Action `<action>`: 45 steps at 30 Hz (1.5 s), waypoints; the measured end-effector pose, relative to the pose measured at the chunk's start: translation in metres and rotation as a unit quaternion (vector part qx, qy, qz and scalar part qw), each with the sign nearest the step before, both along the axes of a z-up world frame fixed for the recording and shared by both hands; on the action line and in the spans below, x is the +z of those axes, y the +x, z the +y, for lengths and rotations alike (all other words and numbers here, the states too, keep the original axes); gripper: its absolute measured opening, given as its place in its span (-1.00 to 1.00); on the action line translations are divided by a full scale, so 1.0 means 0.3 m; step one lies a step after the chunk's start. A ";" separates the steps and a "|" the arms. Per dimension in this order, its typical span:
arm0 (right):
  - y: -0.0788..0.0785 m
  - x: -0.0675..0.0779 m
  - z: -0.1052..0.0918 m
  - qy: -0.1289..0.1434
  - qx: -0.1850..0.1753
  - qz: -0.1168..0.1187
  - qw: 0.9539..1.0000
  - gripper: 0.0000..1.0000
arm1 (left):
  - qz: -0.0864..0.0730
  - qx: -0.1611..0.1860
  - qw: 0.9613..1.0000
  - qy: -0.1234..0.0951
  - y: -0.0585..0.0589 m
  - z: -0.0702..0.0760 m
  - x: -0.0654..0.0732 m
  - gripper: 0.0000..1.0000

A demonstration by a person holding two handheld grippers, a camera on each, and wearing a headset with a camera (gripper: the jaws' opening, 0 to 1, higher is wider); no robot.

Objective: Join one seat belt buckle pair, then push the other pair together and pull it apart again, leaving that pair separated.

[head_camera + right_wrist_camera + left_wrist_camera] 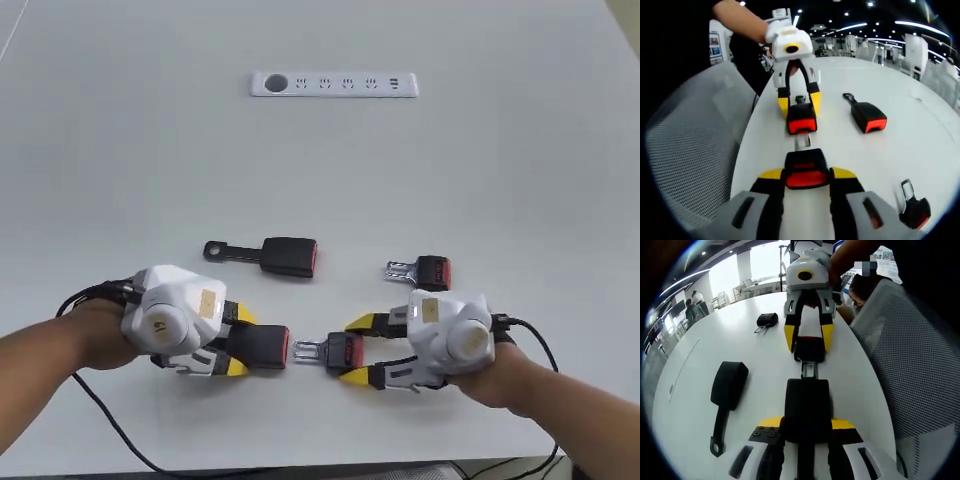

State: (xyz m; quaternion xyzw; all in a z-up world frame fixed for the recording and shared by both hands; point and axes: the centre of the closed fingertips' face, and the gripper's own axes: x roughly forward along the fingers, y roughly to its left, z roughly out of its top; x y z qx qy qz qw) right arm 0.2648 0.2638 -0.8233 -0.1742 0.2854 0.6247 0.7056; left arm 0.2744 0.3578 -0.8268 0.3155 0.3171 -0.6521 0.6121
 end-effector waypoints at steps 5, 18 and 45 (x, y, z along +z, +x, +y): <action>0.004 0.002 0.022 0.001 0.001 0.001 1.000 -0.31 | 0.000 0.001 1.000 0.002 0.000 0.000 -0.002 -0.32; 0.004 -0.002 0.066 0.000 -0.005 -0.001 1.000 -0.31 | -0.005 -0.003 1.000 0.015 0.001 -0.002 -0.003 -0.32; 0.006 -0.005 0.131 -0.018 -0.024 -0.009 1.000 -0.31 | -0.010 -0.012 0.999 0.038 0.001 -0.002 -0.004 -0.32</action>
